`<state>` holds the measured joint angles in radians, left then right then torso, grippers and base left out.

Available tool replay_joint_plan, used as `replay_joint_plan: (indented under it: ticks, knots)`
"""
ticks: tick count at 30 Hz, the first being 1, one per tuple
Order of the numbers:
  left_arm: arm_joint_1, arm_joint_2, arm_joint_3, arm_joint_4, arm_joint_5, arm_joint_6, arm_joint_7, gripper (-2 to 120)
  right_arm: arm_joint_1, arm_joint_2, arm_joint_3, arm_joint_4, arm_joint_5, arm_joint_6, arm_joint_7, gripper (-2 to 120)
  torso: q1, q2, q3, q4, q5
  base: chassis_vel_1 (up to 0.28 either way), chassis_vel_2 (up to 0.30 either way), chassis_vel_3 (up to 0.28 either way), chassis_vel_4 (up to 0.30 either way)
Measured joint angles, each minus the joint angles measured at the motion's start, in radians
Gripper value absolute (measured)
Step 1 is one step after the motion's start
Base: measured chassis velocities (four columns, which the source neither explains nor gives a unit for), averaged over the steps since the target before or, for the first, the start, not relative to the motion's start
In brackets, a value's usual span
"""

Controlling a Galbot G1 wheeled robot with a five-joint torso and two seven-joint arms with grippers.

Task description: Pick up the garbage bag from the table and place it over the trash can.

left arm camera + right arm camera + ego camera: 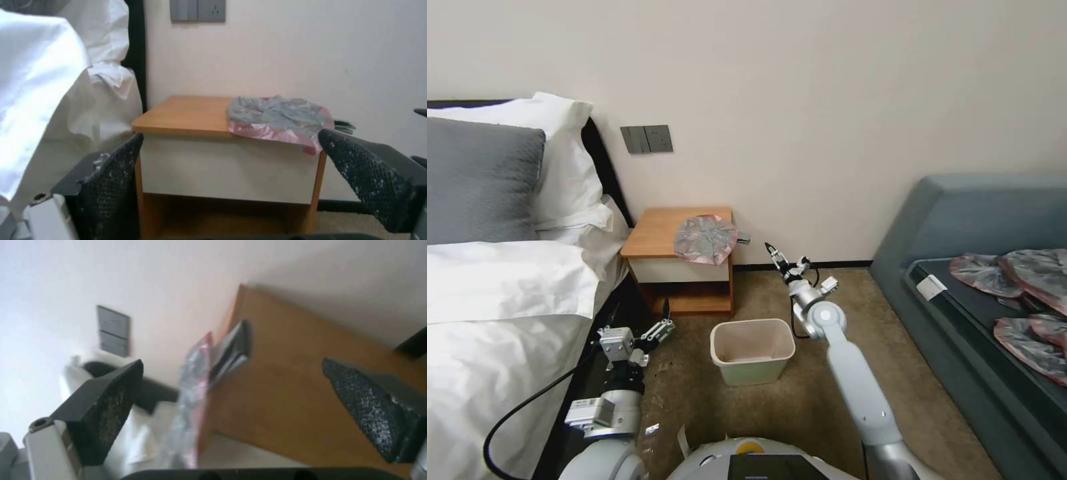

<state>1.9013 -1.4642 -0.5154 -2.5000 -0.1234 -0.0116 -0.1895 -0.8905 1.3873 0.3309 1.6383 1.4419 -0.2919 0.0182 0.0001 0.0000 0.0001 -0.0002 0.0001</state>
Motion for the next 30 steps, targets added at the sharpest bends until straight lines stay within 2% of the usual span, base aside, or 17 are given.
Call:
replay_joint_plan:
  ticks: [2, 9, 13, 21, 30]
  knots:
    - [0.008, -0.014, 0.013, 0.000, -0.022, 0.008, -0.006, 100, 0.039, 0.013, 0.005, -0.046, 0.083, -0.040, -0.004, 100, 0.000, 0.000, 0.000, 0.0003, 0.0000, 0.000, 0.000, 0.000, 0.000]
    - [0.009, -0.018, 0.016, 0.000, -0.028, 0.011, -0.008, 100, 0.112, 0.021, -0.004, -0.130, 0.145, -0.061, -0.005, 100, 0.000, 0.000, 0.000, 0.0002, 0.0000, 0.000, 0.000, 0.000, 0.000]
    - [-0.010, -0.005, 0.016, 0.000, -0.057, 0.025, -0.005, 100, 0.196, 0.020, -0.023, -0.205, 0.208, -0.072, 0.034, 100, 0.000, 0.000, 0.000, 0.0000, -0.0001, 0.000, 0.000, 0.000, 0.000]
    - [-0.016, -0.002, 0.016, 0.000, -0.066, 0.029, -0.003, 100, 0.281, 0.019, -0.074, -0.304, 0.227, -0.069, 0.105, 100, 0.000, 0.000, 0.000, 0.0004, -0.0001, 0.000, 0.000, 0.000, 0.000]
    - [-0.020, -0.001, 0.015, 0.000, -0.080, 0.033, -0.002, 100, 0.313, 0.042, -0.111, -0.364, 0.241, -0.067, 0.113, 100, 0.000, 0.000, 0.000, 0.0002, -0.0002, 0.000, 0.000, 0.000, 0.000]
